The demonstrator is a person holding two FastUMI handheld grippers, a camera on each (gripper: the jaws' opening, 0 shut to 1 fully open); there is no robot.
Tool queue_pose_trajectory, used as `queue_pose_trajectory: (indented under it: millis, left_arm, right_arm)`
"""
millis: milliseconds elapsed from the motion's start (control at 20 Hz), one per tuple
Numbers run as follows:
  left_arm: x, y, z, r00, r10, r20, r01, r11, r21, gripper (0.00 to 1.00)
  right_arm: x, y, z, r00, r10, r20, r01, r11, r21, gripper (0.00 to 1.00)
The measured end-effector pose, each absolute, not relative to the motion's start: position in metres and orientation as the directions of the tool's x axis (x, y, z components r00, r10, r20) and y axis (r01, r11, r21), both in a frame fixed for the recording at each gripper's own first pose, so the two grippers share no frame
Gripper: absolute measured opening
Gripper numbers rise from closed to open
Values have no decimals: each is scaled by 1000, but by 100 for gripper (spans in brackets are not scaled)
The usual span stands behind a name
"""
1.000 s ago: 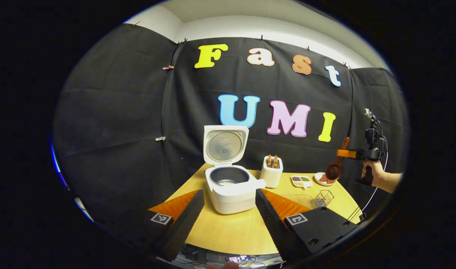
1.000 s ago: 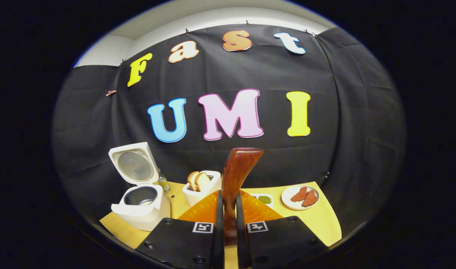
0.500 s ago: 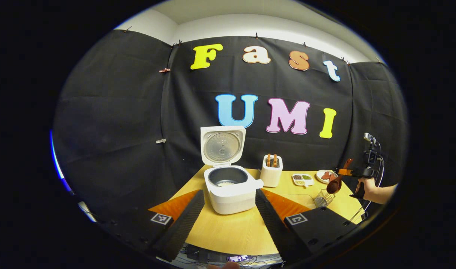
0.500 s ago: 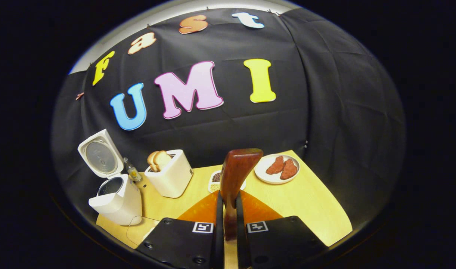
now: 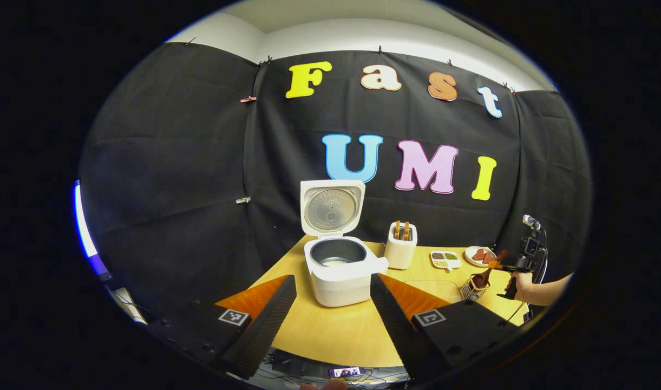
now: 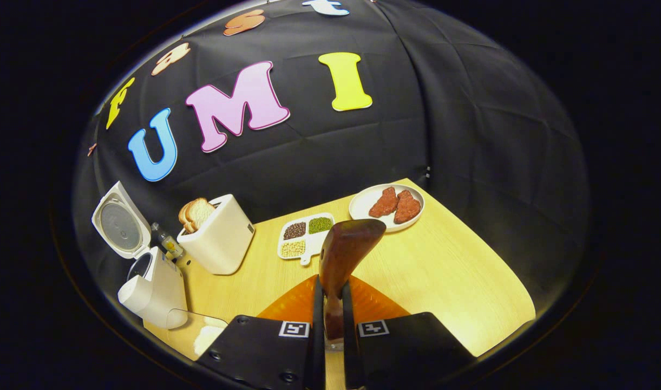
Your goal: Close the left gripper, press the button to open the rice cooker; take a wooden spoon from the chopstick holder with the right hand, scoop a spoonful of rice and pour it into the rice cooker, then put the wooden spoon back into the chopstick holder.
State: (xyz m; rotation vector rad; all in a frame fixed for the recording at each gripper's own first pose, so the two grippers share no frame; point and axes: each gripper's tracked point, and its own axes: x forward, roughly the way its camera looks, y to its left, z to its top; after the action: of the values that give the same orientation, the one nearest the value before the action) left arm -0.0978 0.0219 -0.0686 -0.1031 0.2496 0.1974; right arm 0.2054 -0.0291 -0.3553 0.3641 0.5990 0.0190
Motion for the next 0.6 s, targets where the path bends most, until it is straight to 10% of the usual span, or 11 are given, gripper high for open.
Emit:
queue_pose_trajectory:
  millis: [450,600]
  left_arm:
    - [-96,22,-66,957,152,-248,-176,981,-81,95]
    - [-94,22,-65,962,132,-239,-158,983,-91,95]
  right_arm:
    - [194,-51,-357,817,48,-575,166,935,313,31]
    - [184,-62,-350,819,27,-573,180,936,301,67]
